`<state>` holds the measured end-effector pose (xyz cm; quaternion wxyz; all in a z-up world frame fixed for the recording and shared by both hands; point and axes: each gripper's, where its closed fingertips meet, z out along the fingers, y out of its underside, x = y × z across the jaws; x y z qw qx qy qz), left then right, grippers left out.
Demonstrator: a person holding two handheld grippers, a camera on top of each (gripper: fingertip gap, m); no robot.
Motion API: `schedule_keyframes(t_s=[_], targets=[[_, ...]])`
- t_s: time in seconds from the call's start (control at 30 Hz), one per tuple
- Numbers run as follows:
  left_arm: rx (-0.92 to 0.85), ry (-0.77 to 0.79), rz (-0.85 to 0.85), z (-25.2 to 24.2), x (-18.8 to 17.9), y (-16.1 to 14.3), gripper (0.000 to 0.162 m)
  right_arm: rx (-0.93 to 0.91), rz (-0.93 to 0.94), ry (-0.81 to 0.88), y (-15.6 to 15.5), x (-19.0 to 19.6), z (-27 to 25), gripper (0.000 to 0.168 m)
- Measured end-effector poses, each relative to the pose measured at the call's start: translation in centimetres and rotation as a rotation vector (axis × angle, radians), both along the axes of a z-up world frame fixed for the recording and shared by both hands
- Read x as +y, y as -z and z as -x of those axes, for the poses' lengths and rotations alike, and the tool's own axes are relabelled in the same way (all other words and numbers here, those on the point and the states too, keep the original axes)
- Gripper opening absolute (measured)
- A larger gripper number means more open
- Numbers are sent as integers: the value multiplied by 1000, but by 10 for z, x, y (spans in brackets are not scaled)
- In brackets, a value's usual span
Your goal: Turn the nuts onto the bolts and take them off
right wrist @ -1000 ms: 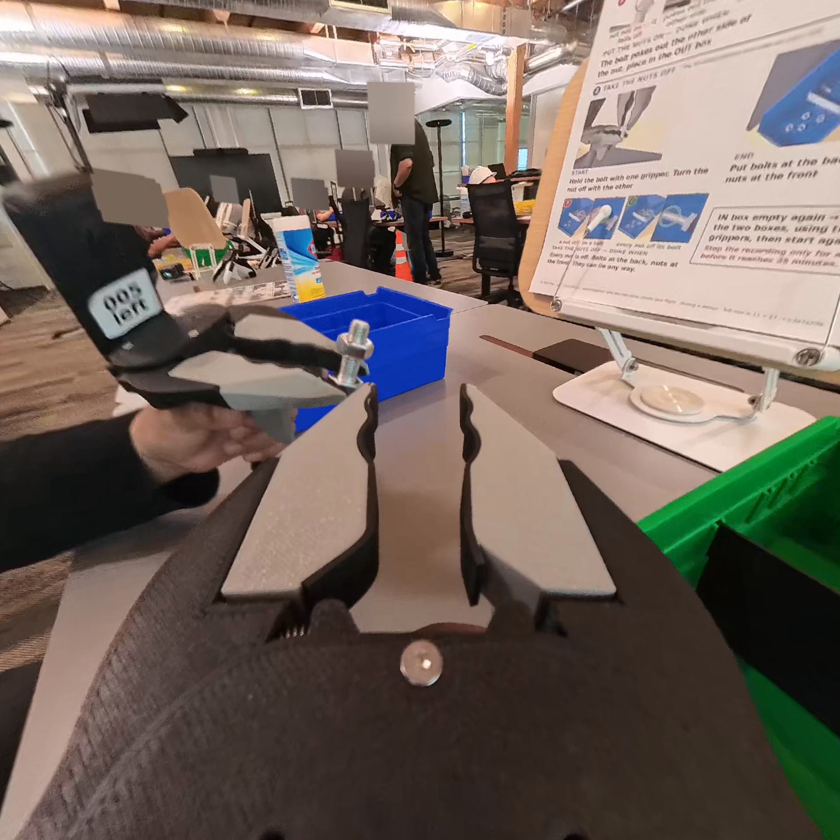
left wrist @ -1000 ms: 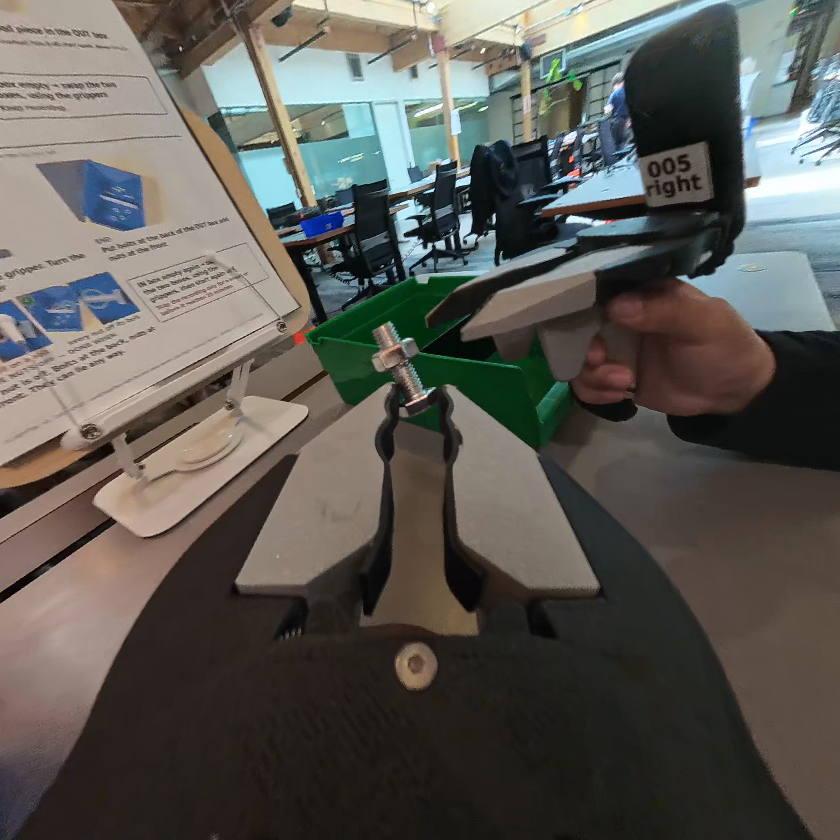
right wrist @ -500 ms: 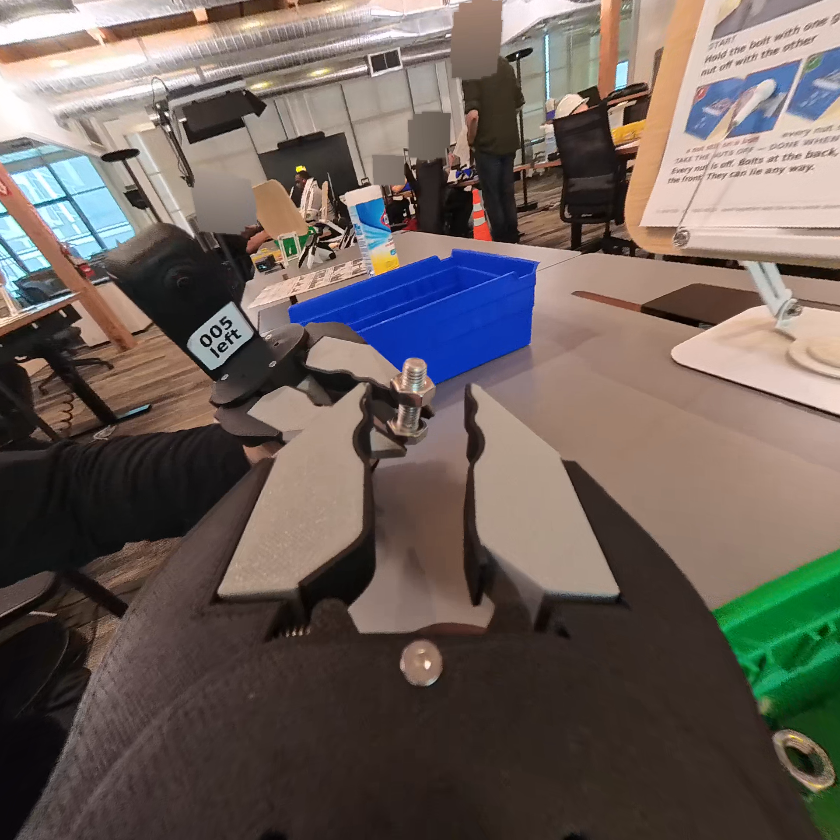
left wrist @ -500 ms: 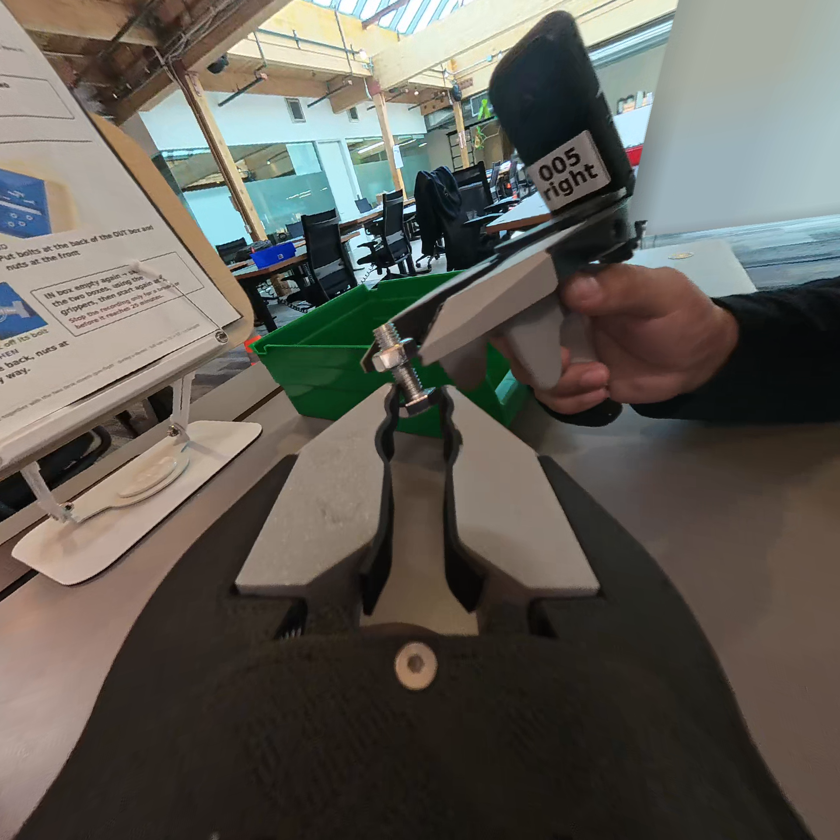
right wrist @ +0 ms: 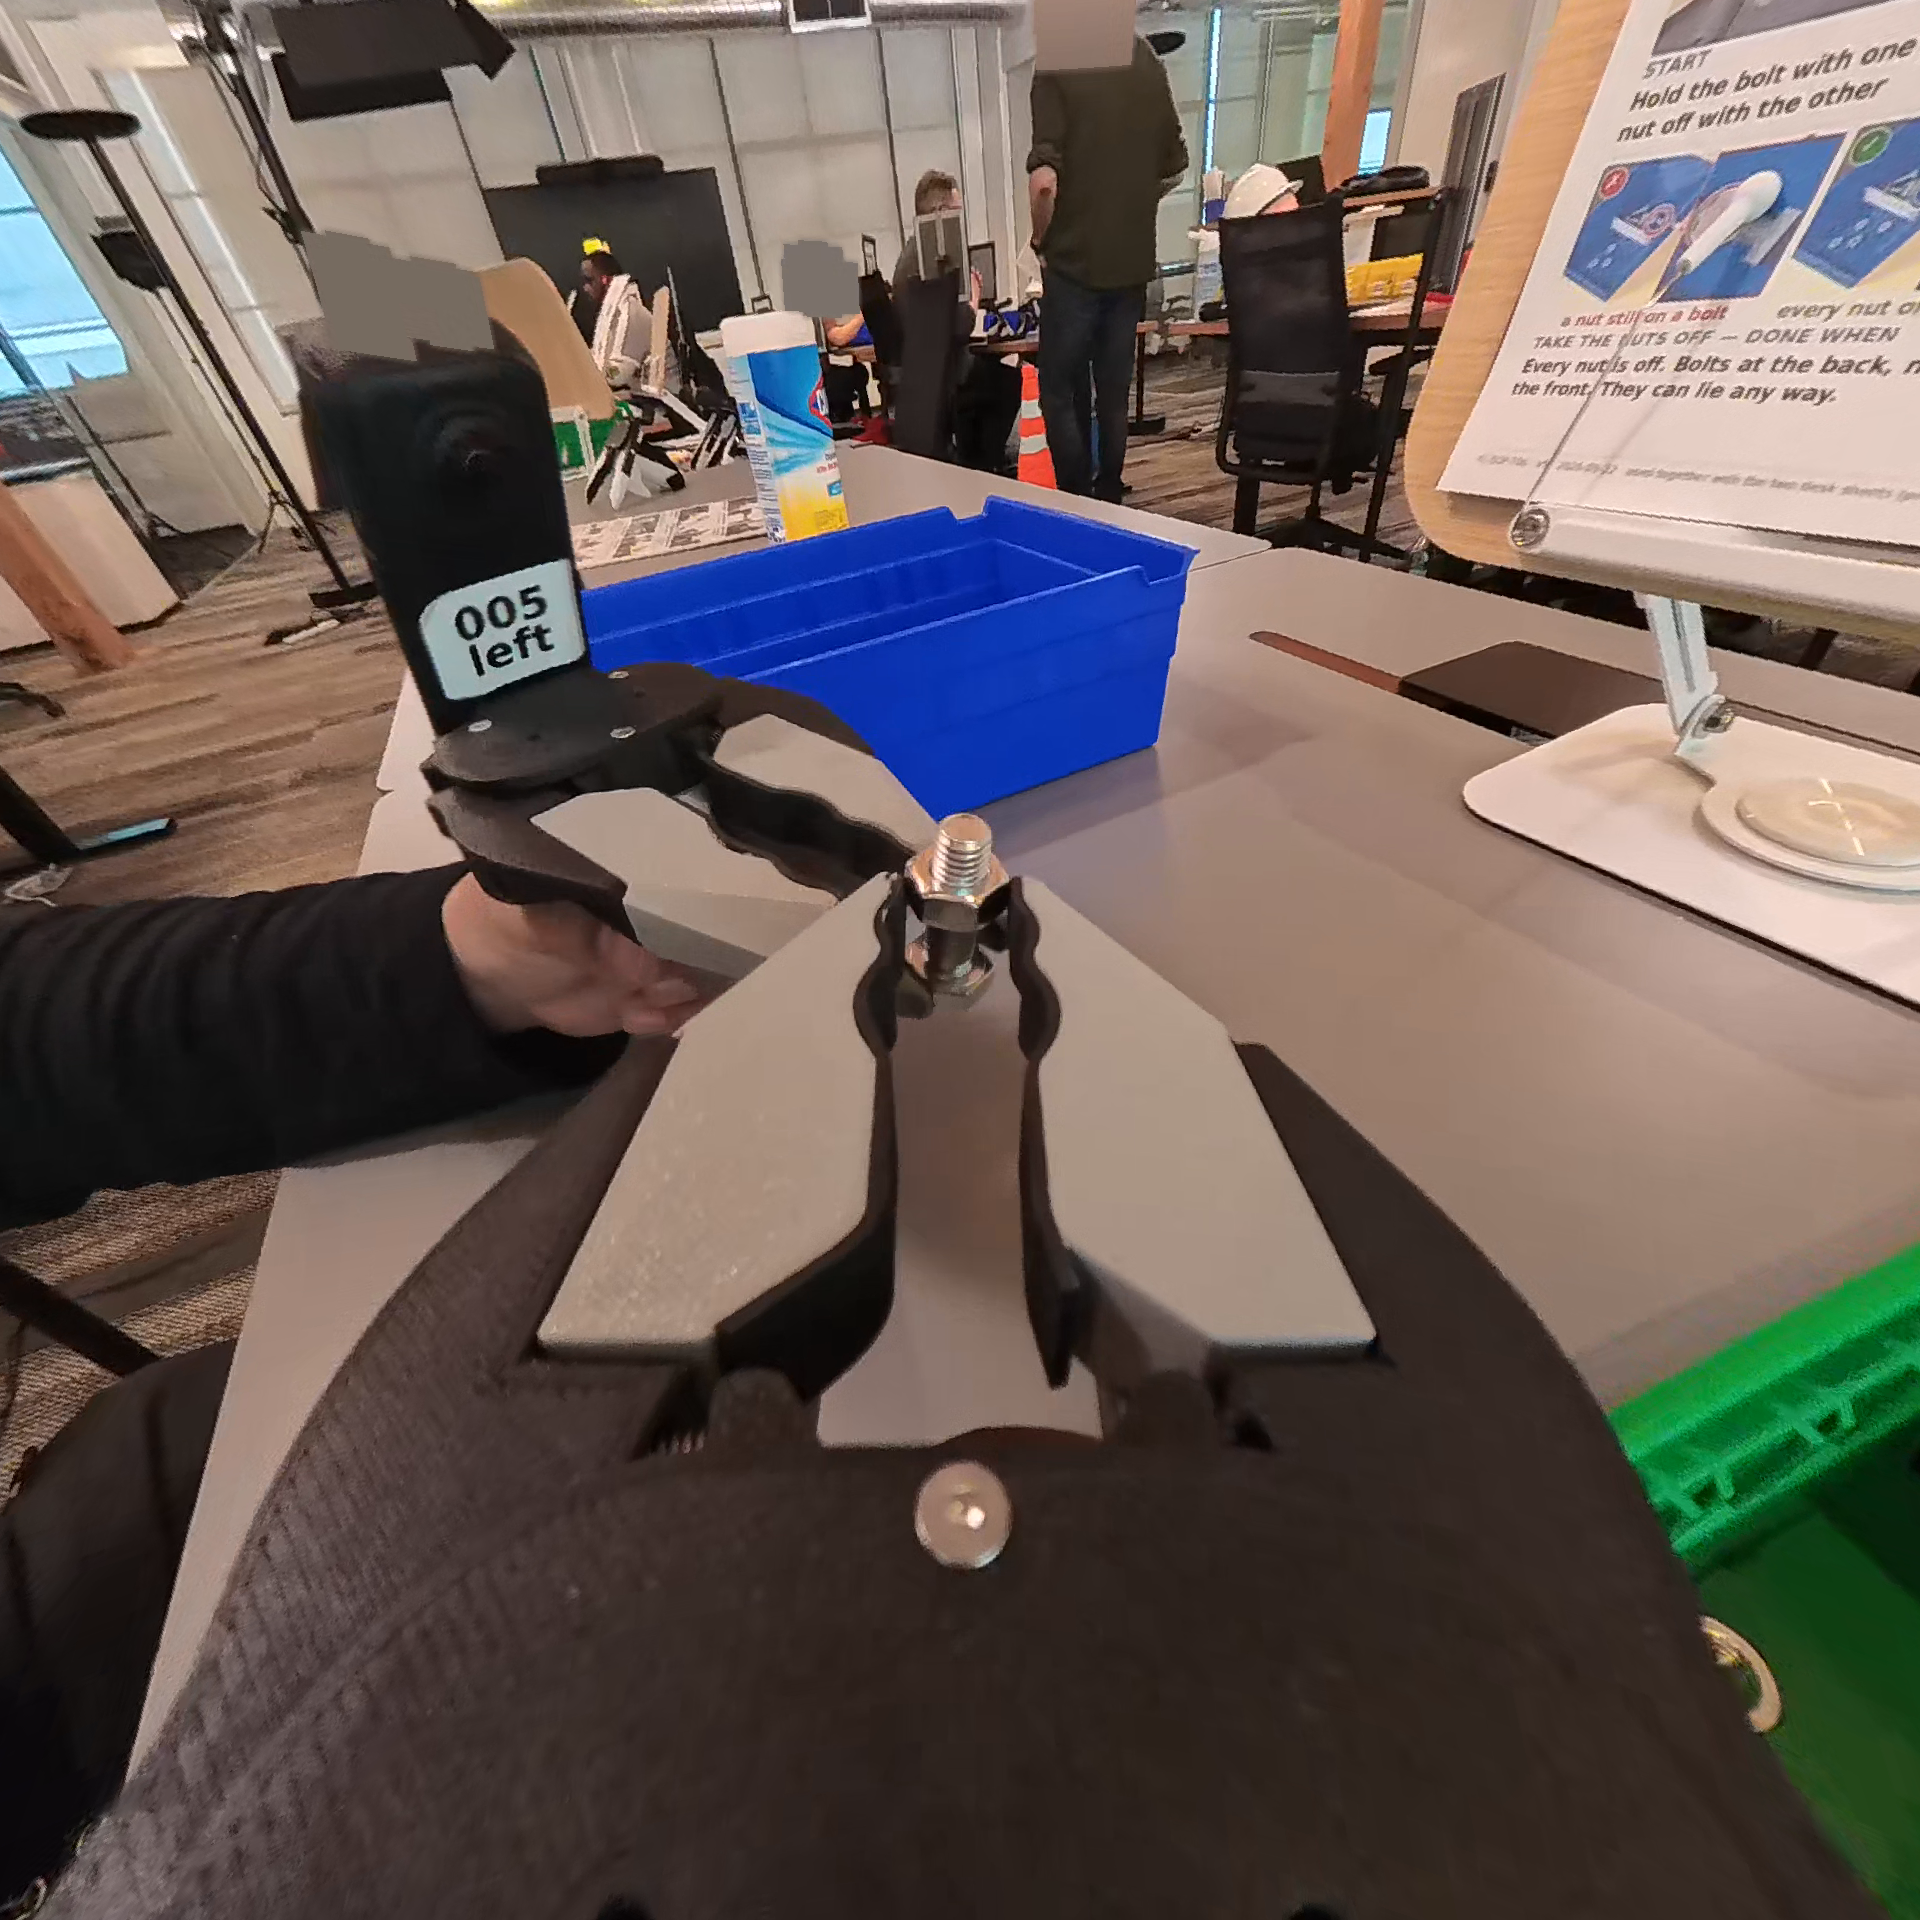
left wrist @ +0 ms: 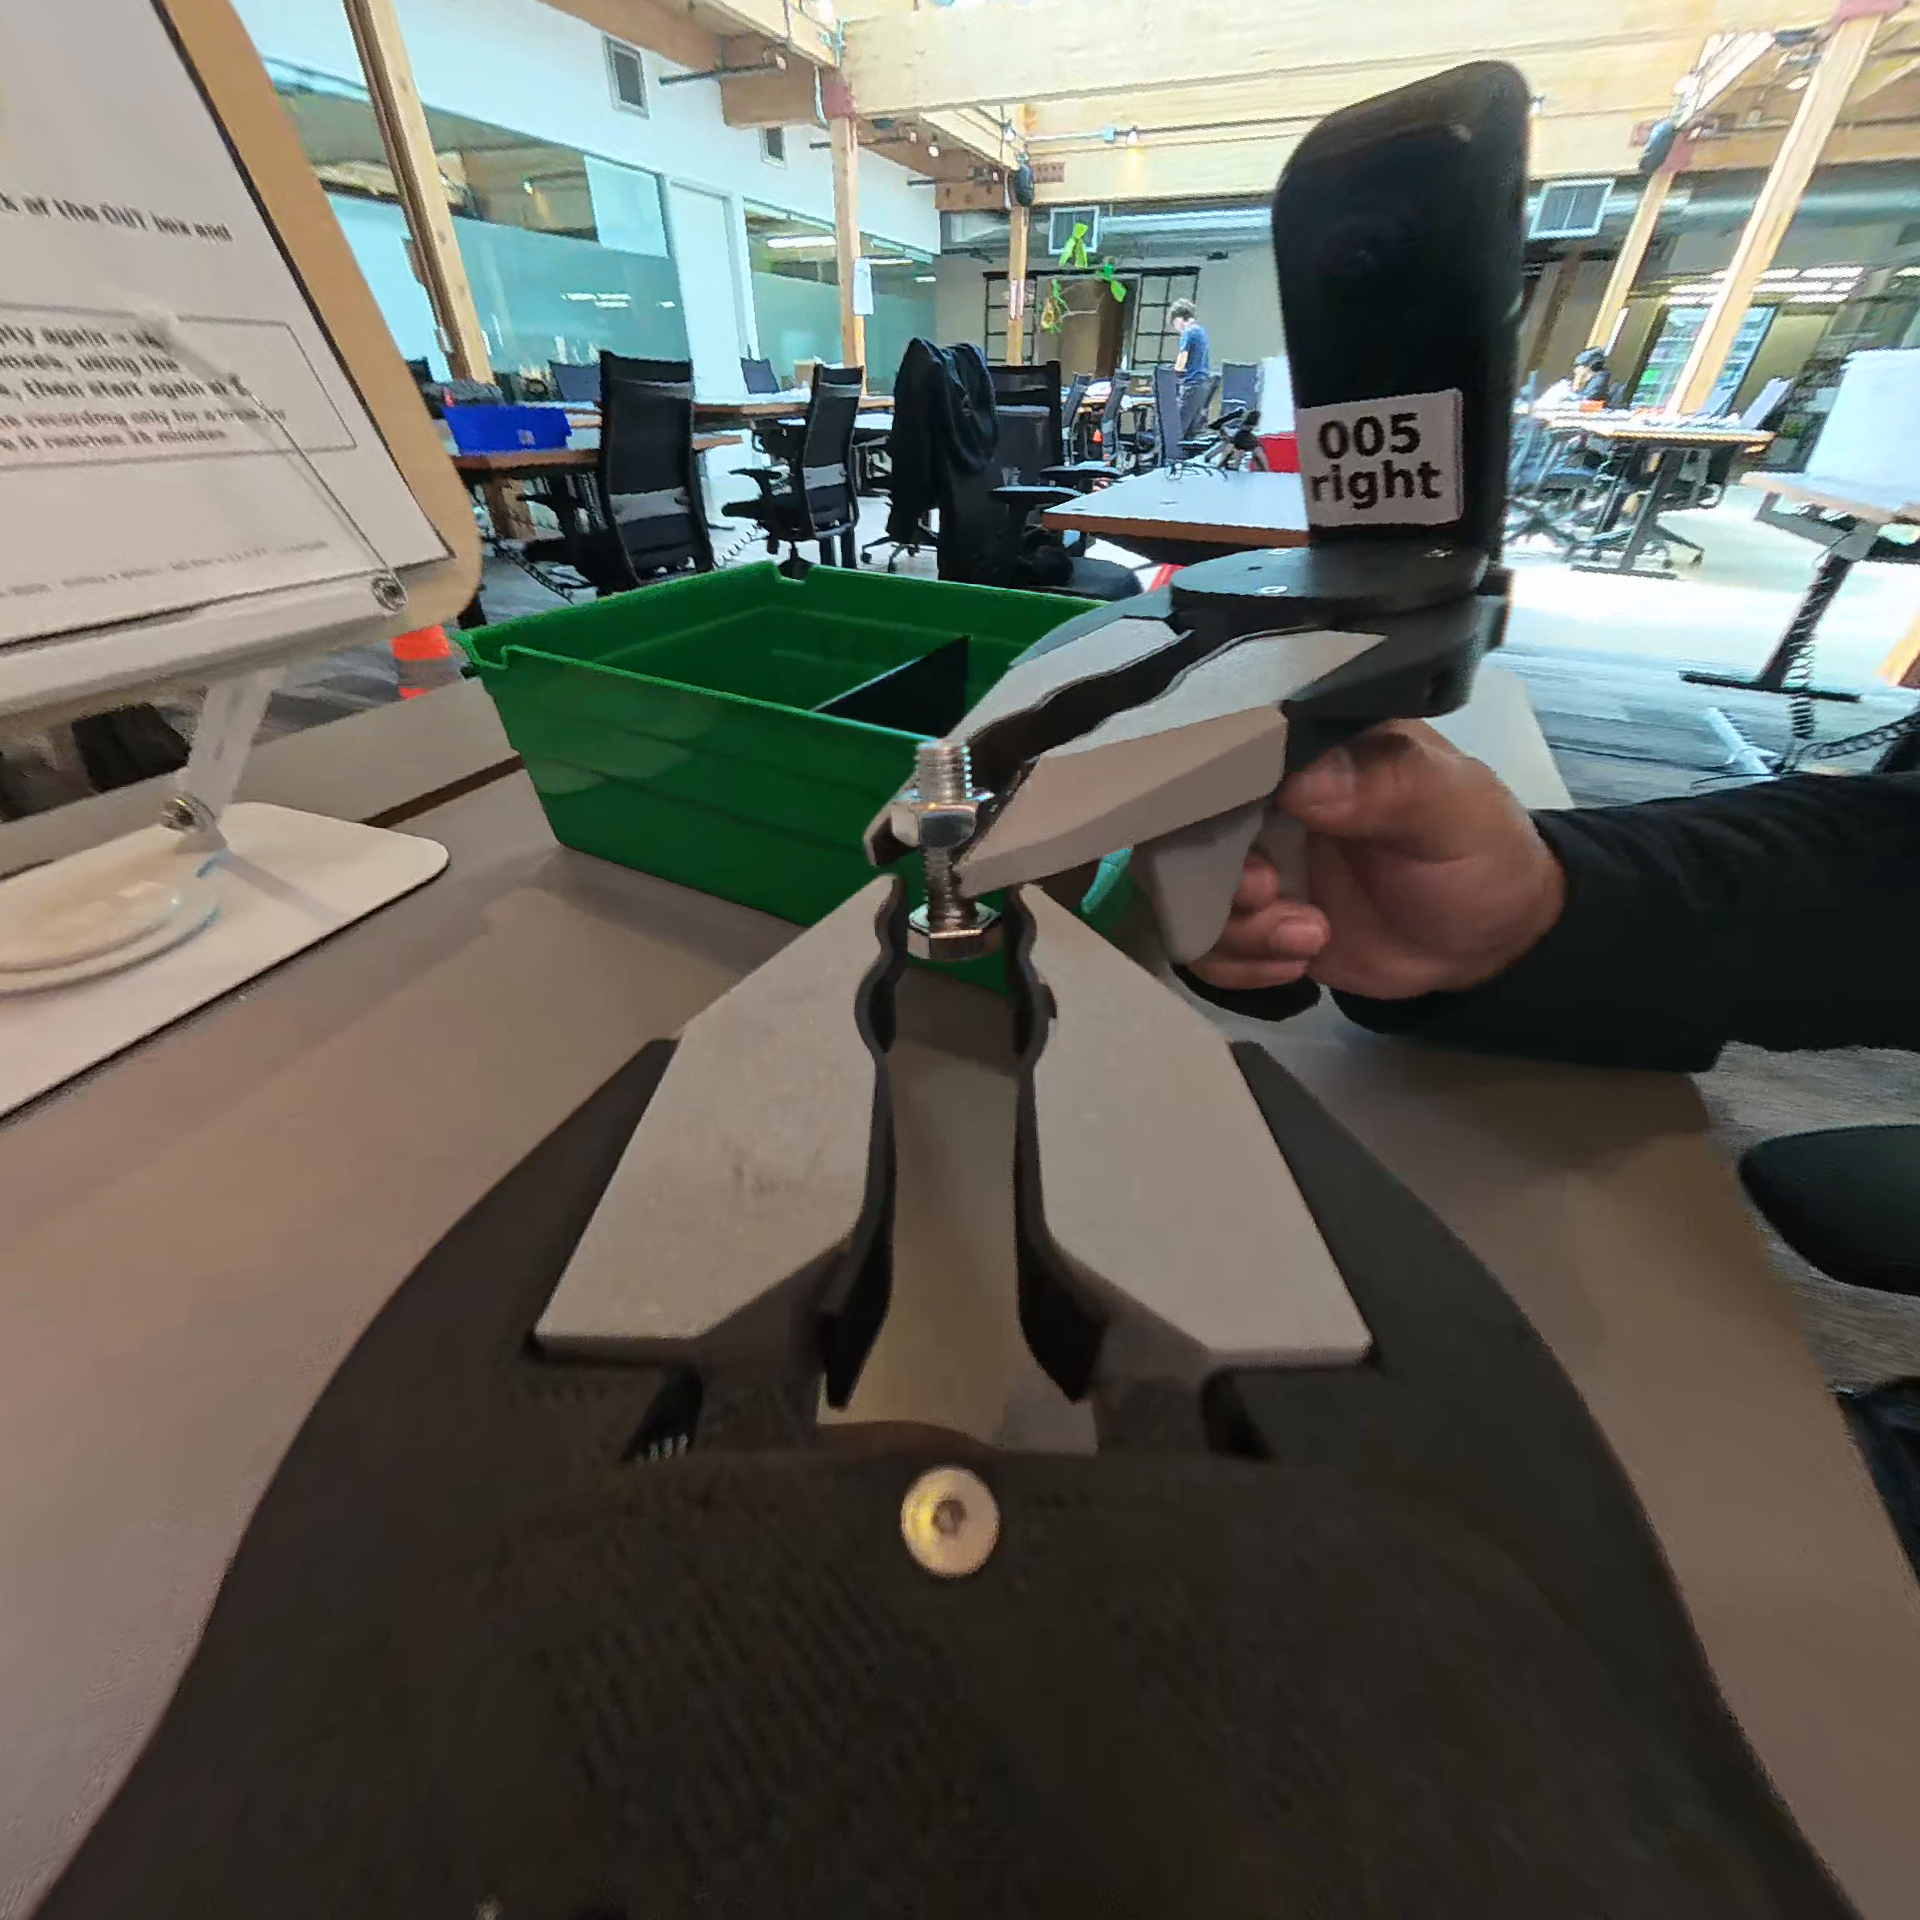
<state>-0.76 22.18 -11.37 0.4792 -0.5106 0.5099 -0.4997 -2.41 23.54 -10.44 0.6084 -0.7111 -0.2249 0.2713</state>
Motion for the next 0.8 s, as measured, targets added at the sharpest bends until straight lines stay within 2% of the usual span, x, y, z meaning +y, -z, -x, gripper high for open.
schedule_keyframes(t_s=[0.33,0.47,0.57,0.8], targets=[[19,84,169,0,-3,5,15,16,22,-10,4,1,0,16],[12,87,175,0,-3,4,16,22,26,-10,3,1,0,16],[8,93,175,1,-4,2,26,29,34,-3,4,2,-2,16],[11,86,180,3,0,2,25,47,47,-8,5,3,-2,16]])
